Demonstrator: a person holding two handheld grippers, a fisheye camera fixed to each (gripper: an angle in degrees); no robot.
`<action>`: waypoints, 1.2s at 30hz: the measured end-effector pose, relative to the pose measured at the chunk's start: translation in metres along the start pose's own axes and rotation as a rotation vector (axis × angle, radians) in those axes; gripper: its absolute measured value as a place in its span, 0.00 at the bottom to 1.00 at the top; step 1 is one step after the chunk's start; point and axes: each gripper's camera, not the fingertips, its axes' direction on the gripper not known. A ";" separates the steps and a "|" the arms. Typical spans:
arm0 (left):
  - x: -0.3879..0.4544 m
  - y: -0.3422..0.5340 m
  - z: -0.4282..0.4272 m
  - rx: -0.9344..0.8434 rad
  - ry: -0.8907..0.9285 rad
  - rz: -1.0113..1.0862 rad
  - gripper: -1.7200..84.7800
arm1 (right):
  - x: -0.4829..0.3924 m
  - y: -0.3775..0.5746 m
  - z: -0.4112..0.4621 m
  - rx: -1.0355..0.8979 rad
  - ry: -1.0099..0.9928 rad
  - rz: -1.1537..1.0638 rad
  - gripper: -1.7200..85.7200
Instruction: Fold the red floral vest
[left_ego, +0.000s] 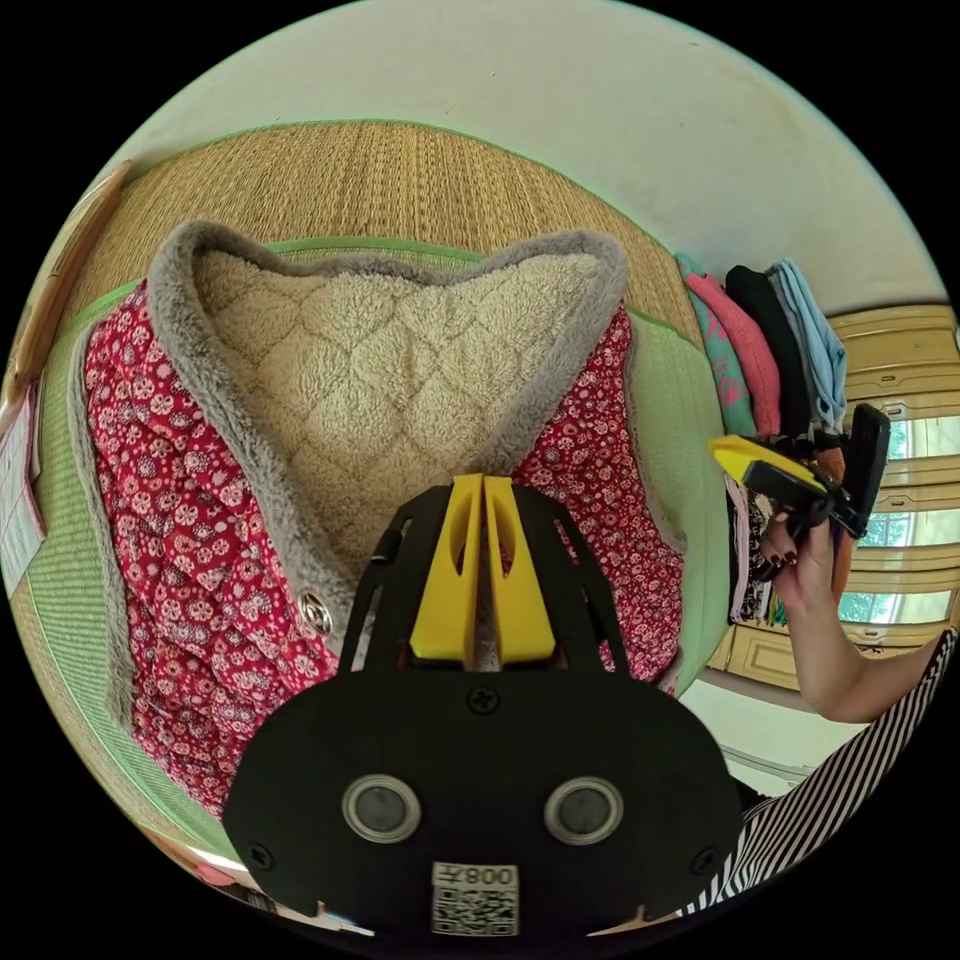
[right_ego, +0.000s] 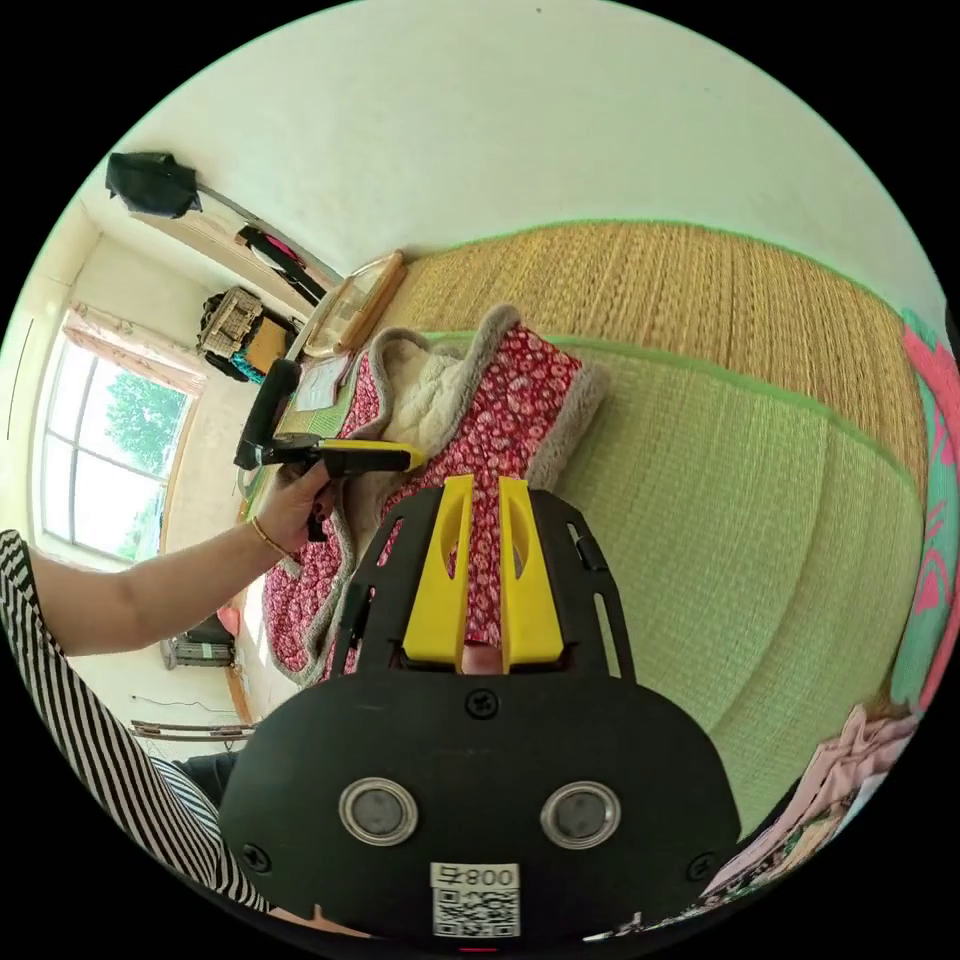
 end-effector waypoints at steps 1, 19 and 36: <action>0.000 0.000 0.001 0.001 -0.001 0.000 0.02 | -0.004 -0.021 0.011 0.002 0.019 -0.022 0.07; -0.023 0.072 -0.012 0.216 0.138 -0.033 0.05 | -0.007 -0.117 0.139 -0.190 0.161 -0.056 0.04; -0.022 0.257 0.068 -0.258 0.007 -0.301 0.09 | -0.114 -0.114 0.255 -0.362 -0.272 -0.122 0.12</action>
